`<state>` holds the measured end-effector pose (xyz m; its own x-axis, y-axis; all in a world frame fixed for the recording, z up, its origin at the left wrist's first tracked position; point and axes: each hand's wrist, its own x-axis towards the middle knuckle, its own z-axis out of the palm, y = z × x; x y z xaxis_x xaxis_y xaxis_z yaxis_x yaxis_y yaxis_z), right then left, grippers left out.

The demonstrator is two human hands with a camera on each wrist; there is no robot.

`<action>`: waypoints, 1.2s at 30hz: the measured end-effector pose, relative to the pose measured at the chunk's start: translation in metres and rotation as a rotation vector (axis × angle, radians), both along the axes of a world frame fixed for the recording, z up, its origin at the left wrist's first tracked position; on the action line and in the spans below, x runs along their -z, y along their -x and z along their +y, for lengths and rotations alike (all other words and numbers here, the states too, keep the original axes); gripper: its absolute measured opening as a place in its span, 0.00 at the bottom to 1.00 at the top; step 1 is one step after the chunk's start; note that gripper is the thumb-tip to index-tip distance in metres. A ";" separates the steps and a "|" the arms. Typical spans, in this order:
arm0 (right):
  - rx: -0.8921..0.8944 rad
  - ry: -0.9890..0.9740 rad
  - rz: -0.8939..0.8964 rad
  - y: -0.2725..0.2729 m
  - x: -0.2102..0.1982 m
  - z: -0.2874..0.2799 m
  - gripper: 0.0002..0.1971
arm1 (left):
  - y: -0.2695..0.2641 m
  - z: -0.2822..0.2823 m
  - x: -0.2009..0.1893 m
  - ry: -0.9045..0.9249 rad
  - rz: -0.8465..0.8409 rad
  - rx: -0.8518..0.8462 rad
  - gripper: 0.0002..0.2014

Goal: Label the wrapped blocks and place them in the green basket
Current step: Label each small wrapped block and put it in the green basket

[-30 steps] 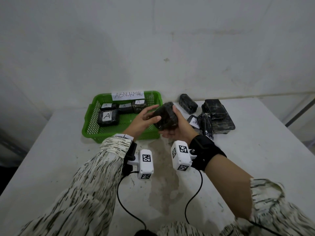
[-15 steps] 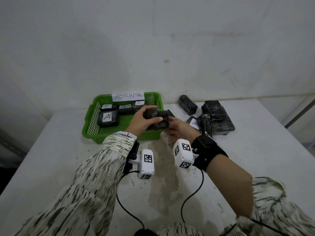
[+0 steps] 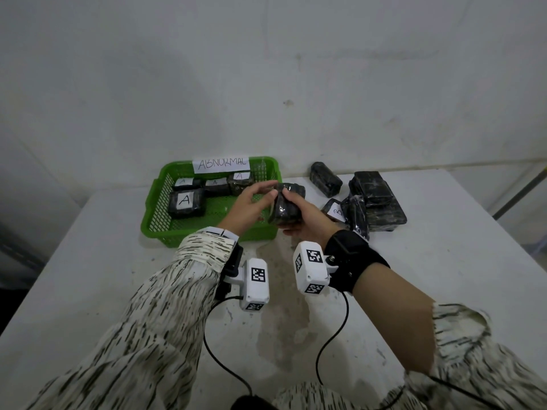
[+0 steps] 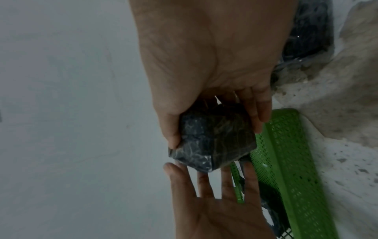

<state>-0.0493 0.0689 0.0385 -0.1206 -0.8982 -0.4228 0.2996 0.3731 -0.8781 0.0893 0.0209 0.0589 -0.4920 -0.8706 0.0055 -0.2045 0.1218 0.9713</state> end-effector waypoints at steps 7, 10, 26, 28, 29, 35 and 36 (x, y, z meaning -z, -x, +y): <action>-0.059 0.026 0.151 -0.004 -0.006 0.000 0.17 | 0.010 0.008 0.000 -0.221 0.088 -0.034 0.13; -0.140 0.009 0.074 0.001 -0.009 0.002 0.10 | 0.010 0.010 -0.003 -0.175 0.100 -0.023 0.15; -0.249 0.091 0.334 0.004 0.002 0.009 0.47 | 0.001 0.010 -0.009 -0.577 0.171 0.028 0.27; -0.216 0.132 0.251 0.002 0.004 0.008 0.46 | -0.001 0.011 -0.011 -0.620 0.179 0.085 0.35; -0.181 0.158 0.192 0.001 0.003 0.008 0.40 | -0.002 0.011 -0.011 -0.629 0.162 0.105 0.37; 0.023 0.187 0.121 0.002 -0.006 0.010 0.19 | -0.005 0.010 -0.004 -0.537 -0.015 0.064 0.41; 0.033 0.181 0.119 0.002 -0.006 0.010 0.19 | -0.004 0.009 -0.001 -0.517 0.005 0.046 0.38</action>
